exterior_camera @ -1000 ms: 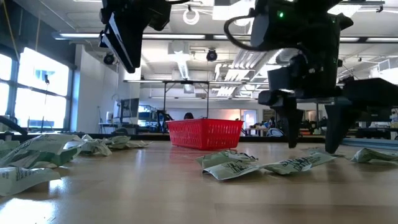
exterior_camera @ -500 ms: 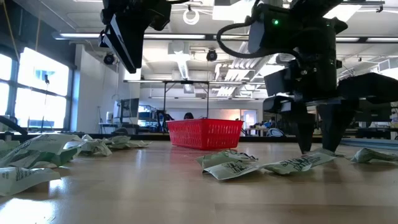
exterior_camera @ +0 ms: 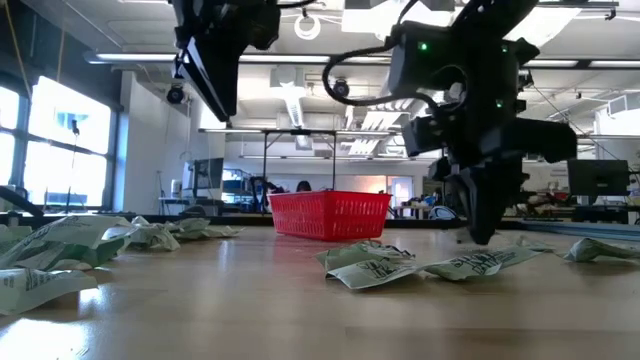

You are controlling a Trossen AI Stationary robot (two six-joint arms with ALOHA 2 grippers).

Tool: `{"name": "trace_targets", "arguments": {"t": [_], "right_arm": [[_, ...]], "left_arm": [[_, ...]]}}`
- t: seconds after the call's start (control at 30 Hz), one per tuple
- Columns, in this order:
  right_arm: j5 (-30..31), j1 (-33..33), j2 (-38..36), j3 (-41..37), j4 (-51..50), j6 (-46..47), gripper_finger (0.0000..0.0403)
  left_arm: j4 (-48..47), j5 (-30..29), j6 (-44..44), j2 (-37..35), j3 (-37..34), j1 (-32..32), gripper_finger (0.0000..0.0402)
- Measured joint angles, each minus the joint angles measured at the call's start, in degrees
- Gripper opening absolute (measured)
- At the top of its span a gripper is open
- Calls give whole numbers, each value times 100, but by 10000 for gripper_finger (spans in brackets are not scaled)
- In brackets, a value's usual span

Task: Pick and place Stevia / Truvia into bins
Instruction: Put the stevia packet into the red basket

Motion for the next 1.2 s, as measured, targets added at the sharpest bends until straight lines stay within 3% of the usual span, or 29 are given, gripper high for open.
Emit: {"name": "trace_targets", "arguments": {"t": [0.3,0.53,0.87,1.2], "right_arm": [[690,198,-1088,0,-96,1178,4],[1323,-4,-1700,4,431,1757,2],[993,-793,-1474,11,1606,1798,1],[440,-1146,-922,13,2601,1685,0]], "left_arm": [[131,657,635,0,2,939,154],[295,1043,776,0,7,1156,154],[164,823,736,-149,7,734,154],[-295,259,-168,-970,7,575,154]]}}
